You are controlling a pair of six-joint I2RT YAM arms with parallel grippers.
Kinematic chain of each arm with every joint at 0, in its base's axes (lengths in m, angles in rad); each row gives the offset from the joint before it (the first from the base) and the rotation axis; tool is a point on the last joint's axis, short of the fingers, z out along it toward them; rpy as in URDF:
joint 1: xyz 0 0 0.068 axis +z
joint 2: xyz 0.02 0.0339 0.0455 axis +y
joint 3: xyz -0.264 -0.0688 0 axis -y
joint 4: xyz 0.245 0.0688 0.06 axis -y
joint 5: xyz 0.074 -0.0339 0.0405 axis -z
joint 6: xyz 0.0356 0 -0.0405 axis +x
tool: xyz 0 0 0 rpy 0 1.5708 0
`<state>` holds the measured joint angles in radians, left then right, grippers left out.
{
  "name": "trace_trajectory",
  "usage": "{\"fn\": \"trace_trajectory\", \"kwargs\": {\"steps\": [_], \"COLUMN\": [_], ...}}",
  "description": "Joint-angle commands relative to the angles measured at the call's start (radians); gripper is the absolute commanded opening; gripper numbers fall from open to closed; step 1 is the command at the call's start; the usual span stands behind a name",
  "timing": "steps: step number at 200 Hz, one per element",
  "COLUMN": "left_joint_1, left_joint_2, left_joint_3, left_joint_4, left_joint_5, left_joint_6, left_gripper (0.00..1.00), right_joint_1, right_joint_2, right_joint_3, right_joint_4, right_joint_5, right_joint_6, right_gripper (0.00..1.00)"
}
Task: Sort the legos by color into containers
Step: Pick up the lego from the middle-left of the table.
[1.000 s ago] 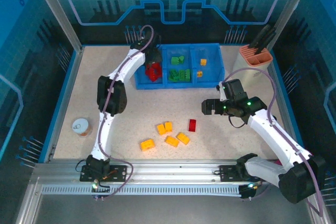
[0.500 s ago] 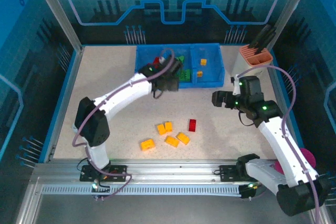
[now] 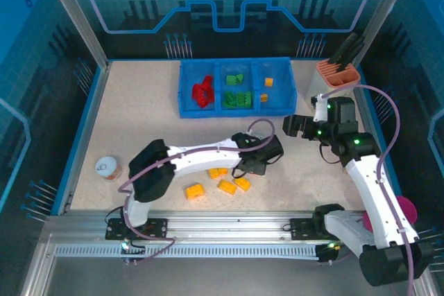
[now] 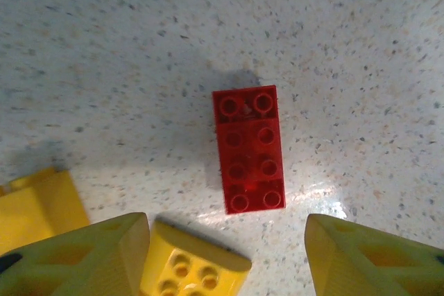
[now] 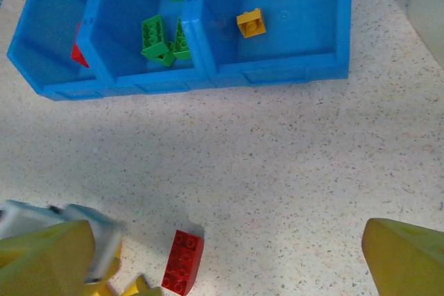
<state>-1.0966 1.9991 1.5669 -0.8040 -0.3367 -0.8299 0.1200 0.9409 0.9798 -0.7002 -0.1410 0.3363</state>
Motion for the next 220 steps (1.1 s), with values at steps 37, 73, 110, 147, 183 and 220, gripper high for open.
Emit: {"fn": "trace_trajectory", "kwargs": {"steps": [37, 73, 110, 147, 183, 220], "left_joint_1": [0.013, 0.033, 0.043, 0.056, 0.087, 0.178], "left_joint_2": [0.119, 0.174, 0.233, 0.241, 0.196, 0.046], "left_joint_3": [0.095, 0.112, 0.141, 0.127, 0.063, 0.007], "left_joint_4": [-0.034, -0.002, 0.003, 0.020, 0.045, 0.031], "left_joint_5": [-0.016, 0.022, 0.075, 0.109, 0.134, 0.097], "left_joint_6": [-0.007, -0.024, -0.033, -0.041, -0.048, 0.005], "left_gripper": [0.62, 0.56, 0.51, 0.31, 0.21, 0.20], "right_joint_1": [-0.017, -0.022, -0.022, -0.020, -0.038, -0.047], "right_joint_2": [-0.050, -0.066, -0.063, -0.074, -0.089, -0.128], "right_joint_3": [-0.047, -0.070, -0.091, -0.095, -0.095, -0.122], "right_joint_4": [-0.001, 0.010, 0.023, 0.009, -0.017, -0.053], "right_joint_5": [-0.025, -0.017, -0.010, 0.013, 0.020, 0.008], "right_joint_6": [0.003, 0.005, -0.001, -0.003, 0.001, -0.004], "right_gripper": [1.00, 1.00, 1.00, 1.00, 1.00, 1.00]}}
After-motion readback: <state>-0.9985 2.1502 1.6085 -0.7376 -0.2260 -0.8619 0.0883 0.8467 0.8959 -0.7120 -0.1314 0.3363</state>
